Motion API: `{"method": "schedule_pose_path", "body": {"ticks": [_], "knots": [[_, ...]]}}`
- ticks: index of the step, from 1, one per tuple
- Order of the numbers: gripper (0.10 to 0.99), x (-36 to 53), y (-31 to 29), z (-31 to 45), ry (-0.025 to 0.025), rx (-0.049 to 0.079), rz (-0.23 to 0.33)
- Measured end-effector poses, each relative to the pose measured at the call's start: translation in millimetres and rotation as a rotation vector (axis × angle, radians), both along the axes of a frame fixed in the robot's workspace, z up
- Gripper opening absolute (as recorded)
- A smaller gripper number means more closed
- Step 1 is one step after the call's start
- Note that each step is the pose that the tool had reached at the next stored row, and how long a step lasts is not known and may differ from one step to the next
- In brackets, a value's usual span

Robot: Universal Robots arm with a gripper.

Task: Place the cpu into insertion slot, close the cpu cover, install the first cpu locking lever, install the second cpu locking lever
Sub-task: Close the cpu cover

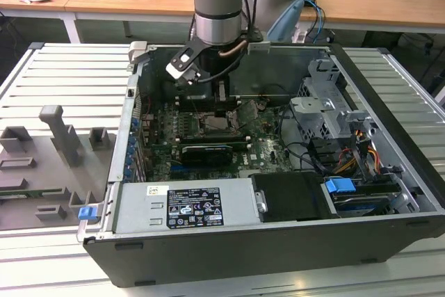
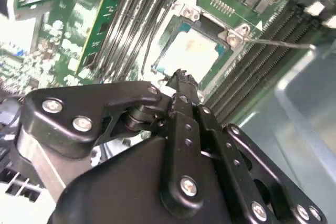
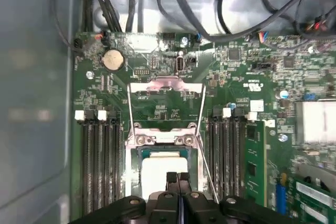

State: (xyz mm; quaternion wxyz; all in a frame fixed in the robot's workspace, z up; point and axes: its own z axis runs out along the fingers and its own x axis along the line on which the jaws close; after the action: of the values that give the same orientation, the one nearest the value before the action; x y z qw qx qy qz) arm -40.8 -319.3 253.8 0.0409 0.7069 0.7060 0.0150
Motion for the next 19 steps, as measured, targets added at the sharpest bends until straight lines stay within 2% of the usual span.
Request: {"method": "schedule_pose_path", "body": {"ticks": [1,3,4,5,6,9,11,13,19], "knots": [[0.106,5.4,0.2,5.2,0.0028,0.0,0.0],[0.106,31.4,0.3,5.3,0.0155,0.0,0.0],[0.106,38.6,0.4,5.3,0.0185,0.0,0.0],[0.106,50.5,0.9,5.3,0.023,0.0,0.0],[0.106,58.7,1.8,5.3,0.0257,0.0,0.0],[0.106,64.9,3.0,5.3,0.0275,0.0,0.008],[0.106,74.6,4.2,4.1,0.0295,0.0,0.02],[0.106,79.7,5.5,3.2,0.0303,0.0,0.021],[0.106,89.4,7.3,1.7,0.0326,0.0,0.025]]}}
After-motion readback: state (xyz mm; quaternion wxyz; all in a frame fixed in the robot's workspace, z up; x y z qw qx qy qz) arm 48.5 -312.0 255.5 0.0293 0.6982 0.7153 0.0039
